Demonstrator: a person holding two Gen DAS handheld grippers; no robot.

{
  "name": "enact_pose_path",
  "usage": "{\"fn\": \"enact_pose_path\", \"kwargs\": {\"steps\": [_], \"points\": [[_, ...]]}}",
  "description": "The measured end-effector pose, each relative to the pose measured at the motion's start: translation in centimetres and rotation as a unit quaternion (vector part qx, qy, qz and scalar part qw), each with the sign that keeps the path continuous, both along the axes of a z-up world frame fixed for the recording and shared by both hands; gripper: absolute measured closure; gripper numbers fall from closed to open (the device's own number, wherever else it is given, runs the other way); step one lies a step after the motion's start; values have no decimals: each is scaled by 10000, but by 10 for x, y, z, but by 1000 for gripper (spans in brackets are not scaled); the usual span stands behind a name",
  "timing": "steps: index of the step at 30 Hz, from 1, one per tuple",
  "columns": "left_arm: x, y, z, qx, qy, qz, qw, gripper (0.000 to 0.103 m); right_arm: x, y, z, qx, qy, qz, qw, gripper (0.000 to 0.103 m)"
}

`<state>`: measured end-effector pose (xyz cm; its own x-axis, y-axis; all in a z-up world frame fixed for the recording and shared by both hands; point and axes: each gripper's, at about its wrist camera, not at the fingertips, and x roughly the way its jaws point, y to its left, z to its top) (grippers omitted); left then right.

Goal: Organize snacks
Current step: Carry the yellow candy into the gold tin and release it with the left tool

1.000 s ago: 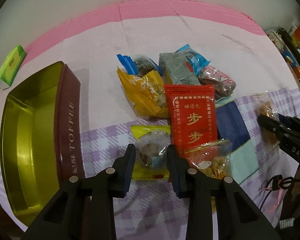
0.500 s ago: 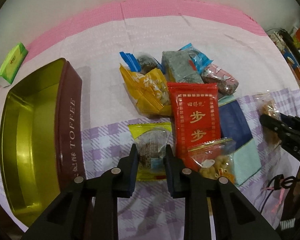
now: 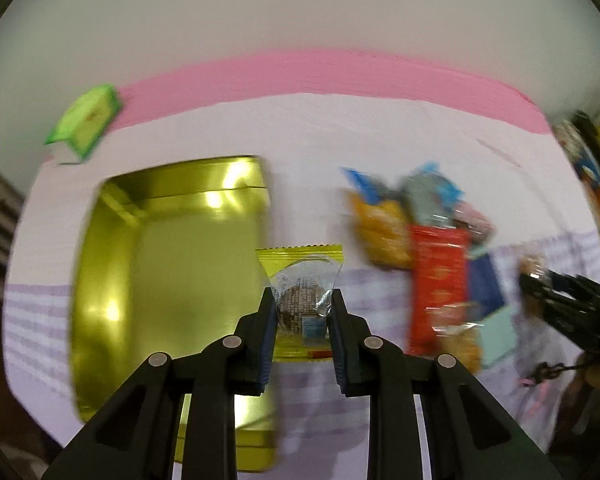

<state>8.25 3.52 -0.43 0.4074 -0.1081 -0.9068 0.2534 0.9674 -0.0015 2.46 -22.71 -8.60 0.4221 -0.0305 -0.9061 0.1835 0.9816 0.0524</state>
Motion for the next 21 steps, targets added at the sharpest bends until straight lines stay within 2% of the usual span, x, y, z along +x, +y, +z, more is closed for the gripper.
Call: {"fn": "enact_pose_path", "kwargs": {"steps": [6, 11, 15, 21], "points": [[12, 66, -12, 356, 69, 590, 9976, 78, 2, 6, 0, -200, 106, 37, 9997, 69], [16, 101, -28, 579, 156, 832, 9947, 78, 6, 11, 2, -275, 185, 21, 9995, 69], [14, 117, -42, 672, 231, 911, 9933, 78, 8, 11, 3, -292, 252, 10, 9993, 68], [9, 117, -51, 694, 330, 963, 9924, 78, 13, 13, 4, -290, 341, -10, 9990, 68]]}}
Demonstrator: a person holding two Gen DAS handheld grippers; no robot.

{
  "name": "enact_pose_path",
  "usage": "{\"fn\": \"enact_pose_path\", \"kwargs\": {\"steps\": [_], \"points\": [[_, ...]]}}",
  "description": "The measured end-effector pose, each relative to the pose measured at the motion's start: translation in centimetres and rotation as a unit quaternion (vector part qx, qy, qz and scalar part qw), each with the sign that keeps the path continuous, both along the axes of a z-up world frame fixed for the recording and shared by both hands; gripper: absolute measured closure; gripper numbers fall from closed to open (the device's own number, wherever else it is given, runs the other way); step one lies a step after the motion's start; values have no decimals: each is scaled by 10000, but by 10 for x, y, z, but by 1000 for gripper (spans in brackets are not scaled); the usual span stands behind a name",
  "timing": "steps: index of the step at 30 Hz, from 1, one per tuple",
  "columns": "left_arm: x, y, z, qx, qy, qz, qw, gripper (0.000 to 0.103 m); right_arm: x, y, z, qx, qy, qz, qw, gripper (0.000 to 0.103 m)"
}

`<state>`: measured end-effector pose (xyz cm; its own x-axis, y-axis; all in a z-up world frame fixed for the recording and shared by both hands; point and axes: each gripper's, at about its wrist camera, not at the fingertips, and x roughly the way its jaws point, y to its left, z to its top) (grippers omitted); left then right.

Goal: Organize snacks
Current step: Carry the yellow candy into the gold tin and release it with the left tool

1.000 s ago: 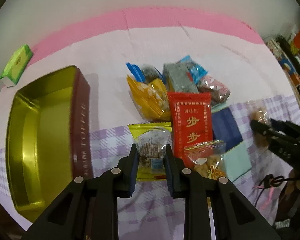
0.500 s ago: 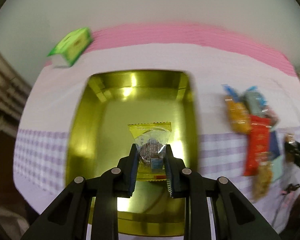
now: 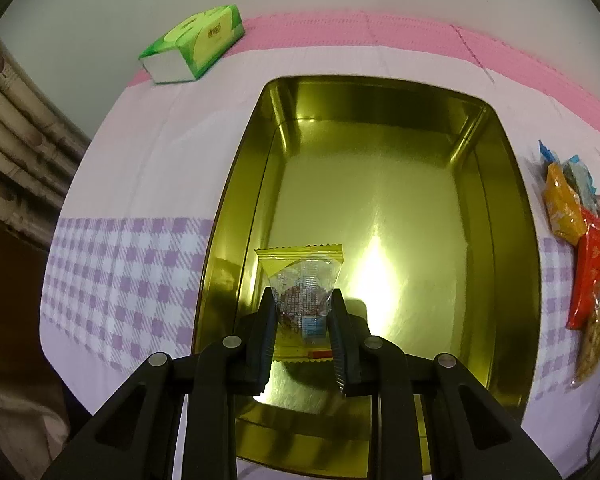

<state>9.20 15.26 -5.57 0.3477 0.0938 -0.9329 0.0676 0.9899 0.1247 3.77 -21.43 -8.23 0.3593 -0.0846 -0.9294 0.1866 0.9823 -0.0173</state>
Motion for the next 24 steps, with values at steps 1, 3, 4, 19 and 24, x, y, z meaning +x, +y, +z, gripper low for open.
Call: {"fn": "enact_pose_path", "kwargs": {"steps": [1, 3, 4, 19, 24], "points": [[-1, 1, -2, 1, 5, 7, 10000, 78, 2, -1, -1, 4, 4, -3, 10000, 68], [-3, 3, -3, -7, 19, 34, 10000, 78, 1, 0, -1, 9, 12, -5, 10000, 68], [-4, 3, -4, -7, 29, 46, 10000, 78, 0, -1, -2, 17, 10, -8, 10000, 68], [-10, -1, -12, 80, 133, 105, 9998, 77, 1, 0, -1, 11, 12, -14, 10000, 67], [-9, 0, -12, 70, 169, 151, 9997, 77, 2, -3, -2, 15, -15, -3, 10000, 68]]}}
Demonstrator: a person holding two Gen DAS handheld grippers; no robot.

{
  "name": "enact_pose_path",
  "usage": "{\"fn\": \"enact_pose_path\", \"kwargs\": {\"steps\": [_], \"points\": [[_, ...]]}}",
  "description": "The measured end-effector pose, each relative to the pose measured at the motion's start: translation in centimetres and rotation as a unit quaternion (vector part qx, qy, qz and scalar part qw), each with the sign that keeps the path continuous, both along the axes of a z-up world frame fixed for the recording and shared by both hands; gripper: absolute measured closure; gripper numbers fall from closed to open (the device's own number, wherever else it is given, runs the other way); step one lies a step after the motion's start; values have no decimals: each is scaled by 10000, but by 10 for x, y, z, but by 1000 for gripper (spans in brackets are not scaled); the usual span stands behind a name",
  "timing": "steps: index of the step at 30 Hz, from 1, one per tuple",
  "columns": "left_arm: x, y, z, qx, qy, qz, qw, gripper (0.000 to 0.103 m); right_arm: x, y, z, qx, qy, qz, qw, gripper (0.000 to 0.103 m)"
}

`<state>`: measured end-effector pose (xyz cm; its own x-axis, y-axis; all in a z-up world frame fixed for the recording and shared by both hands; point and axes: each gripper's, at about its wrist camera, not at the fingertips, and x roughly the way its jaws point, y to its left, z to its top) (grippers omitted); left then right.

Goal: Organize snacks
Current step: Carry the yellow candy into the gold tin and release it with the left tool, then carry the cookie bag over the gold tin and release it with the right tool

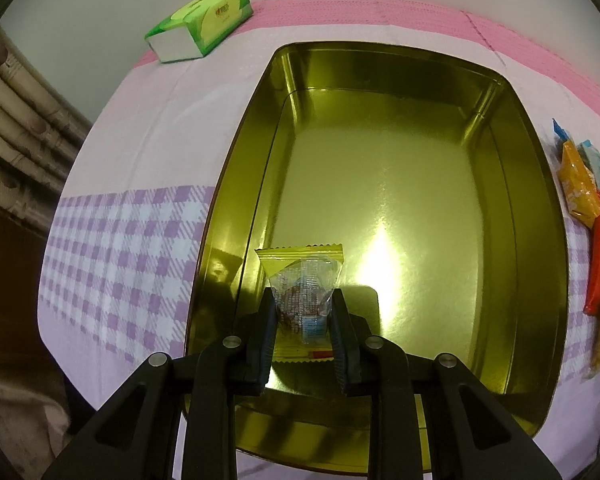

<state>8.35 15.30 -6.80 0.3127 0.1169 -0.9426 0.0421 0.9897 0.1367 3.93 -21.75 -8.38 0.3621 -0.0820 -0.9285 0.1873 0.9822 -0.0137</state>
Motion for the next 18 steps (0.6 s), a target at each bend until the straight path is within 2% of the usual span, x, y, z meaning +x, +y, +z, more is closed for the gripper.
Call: {"fn": "enact_pose_path", "kwargs": {"steps": [12, 16, 18], "points": [[-2, 4, 2, -78, -16, 71, 9999, 74, -10, 4, 1, 8, -111, -184, 9998, 70], [-5, 7, 8, -180, -134, 71, 9997, 56, -14, 3, 8, -34, -179, -275, 9995, 70], [-7, 7, 13, -231, -218, 27, 9995, 55, -16, 1, 17, -44, -272, -338, 9990, 70]]}}
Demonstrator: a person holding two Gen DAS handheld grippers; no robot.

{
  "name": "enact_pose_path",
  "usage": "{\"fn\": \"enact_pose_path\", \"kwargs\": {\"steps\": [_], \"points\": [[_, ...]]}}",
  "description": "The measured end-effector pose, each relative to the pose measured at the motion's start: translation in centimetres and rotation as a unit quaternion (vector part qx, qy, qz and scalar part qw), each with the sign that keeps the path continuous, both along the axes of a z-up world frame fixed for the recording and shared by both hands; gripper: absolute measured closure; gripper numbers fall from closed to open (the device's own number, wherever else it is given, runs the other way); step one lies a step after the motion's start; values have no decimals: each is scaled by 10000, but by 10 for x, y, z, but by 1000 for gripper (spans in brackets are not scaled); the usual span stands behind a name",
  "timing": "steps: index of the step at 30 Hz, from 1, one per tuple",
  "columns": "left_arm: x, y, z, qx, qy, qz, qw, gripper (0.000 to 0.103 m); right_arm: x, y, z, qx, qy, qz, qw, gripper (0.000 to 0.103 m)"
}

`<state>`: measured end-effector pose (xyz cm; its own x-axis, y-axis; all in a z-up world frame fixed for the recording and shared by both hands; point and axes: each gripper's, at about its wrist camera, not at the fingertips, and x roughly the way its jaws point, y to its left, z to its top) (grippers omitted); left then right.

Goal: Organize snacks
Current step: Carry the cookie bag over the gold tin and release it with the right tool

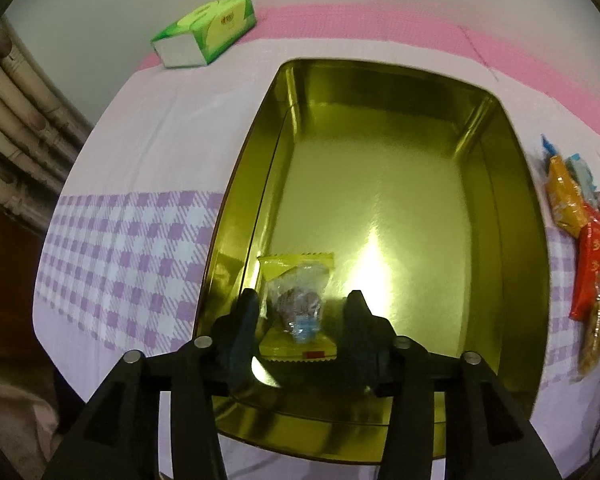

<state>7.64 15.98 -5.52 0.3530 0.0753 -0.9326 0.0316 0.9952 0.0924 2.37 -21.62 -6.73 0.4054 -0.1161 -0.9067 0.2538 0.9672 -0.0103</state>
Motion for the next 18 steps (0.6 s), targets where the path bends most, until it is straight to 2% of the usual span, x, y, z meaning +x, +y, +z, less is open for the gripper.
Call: {"fn": "enact_pose_path", "kwargs": {"steps": [4, 8, 14, 18], "points": [[-5, 1, 12, -173, -180, -40, 9997, 51, -2, 0, 22, -19, -223, -41, 9997, 70], [-10, 11, 29, -312, -471, 125, 9983, 49, 4, 16, 41, 56, -388, 156, 9991, 70], [-20, 44, 54, -208, -966, 816, 9918, 46, 23, 80, 62, 437, -578, 876, 9935, 70], [-27, 63, 57, -92, -1041, 1200, 9873, 46, 38, 138, 71, 735, -638, 1475, 9843, 69]]}}
